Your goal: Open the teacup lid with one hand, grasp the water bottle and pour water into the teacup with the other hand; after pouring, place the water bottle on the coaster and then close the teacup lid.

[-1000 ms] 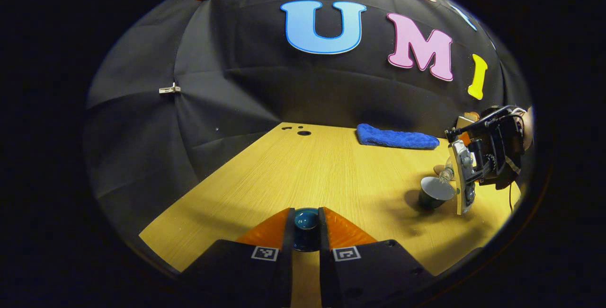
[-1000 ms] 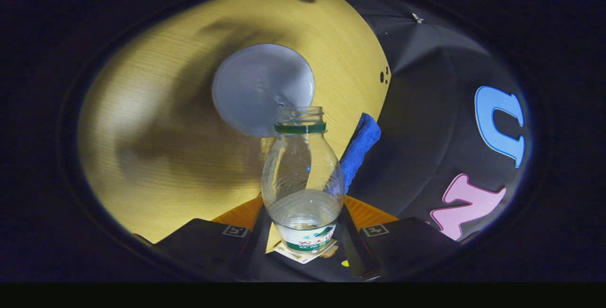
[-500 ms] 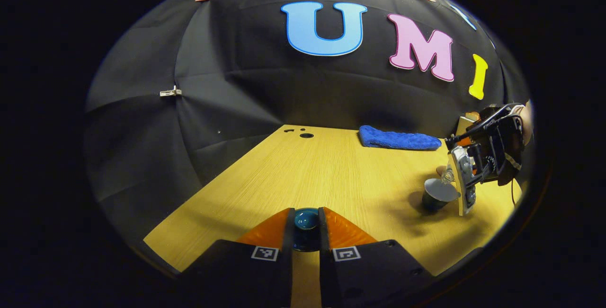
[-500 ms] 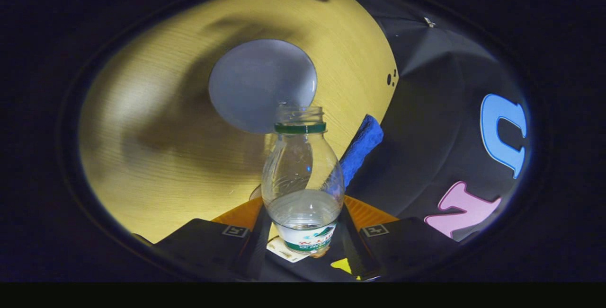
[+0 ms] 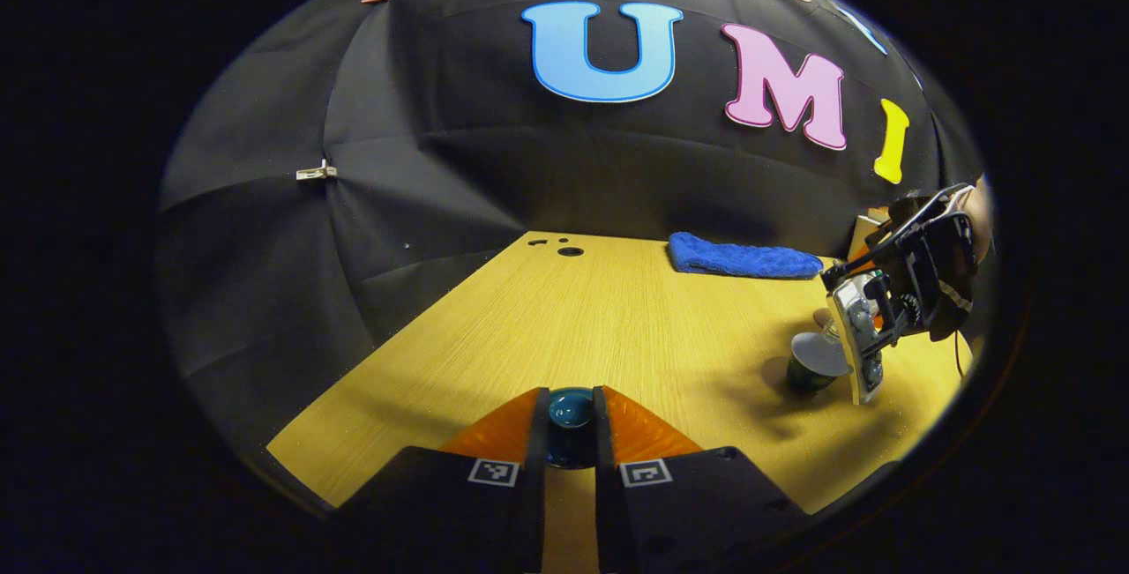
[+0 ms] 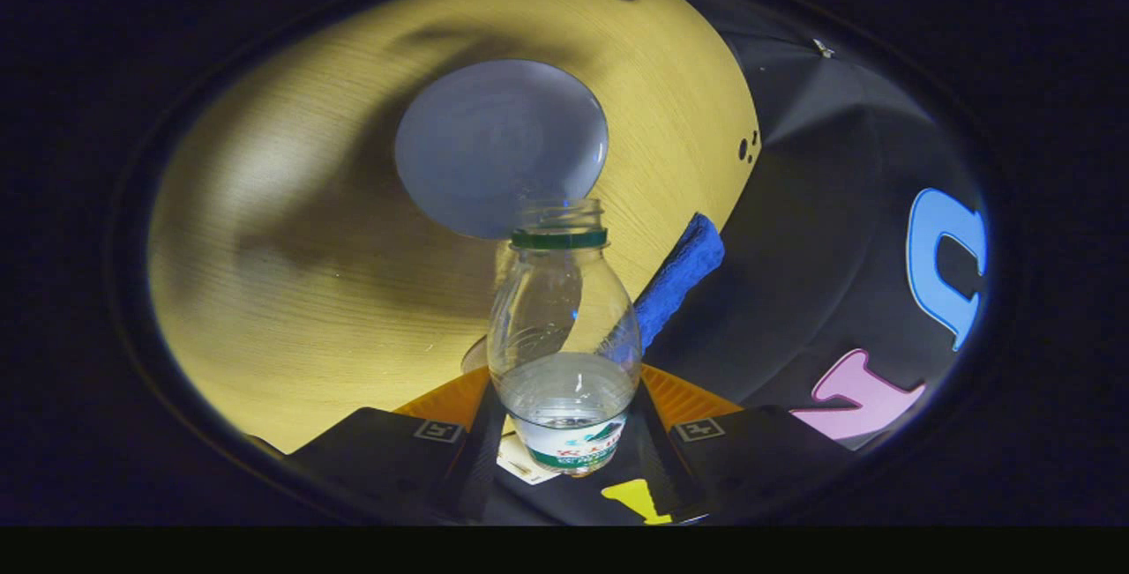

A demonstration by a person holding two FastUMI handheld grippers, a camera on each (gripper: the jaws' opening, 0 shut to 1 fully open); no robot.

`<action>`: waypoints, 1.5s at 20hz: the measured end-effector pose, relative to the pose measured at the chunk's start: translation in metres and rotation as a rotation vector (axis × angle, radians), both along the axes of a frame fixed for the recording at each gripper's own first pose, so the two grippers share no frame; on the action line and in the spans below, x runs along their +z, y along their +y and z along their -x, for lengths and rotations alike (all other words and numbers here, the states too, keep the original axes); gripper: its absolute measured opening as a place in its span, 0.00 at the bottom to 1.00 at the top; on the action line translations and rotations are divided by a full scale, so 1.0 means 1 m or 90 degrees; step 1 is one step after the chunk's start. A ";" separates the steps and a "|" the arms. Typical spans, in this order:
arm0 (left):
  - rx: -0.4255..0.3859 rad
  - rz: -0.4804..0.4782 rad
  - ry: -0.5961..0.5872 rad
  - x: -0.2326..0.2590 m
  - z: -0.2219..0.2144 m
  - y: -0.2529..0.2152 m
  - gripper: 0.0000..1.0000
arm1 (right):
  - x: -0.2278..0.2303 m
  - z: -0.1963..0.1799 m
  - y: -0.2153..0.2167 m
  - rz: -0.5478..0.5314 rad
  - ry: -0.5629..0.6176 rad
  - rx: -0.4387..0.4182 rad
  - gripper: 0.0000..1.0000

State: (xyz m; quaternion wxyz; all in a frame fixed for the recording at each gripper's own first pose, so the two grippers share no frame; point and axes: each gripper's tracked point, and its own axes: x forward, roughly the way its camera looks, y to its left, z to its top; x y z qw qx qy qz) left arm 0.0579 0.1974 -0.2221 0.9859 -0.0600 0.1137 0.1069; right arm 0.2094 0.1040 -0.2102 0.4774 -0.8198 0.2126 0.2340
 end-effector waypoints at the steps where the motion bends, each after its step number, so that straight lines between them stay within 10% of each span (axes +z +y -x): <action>1: 0.000 0.000 0.000 0.000 -0.001 0.000 0.27 | 0.000 0.001 0.001 0.004 -0.001 0.003 0.71; 30: 0.010 0.013 -0.001 0.006 0.013 -0.001 0.27 | 0.032 -0.002 0.018 0.068 -0.015 0.058 0.71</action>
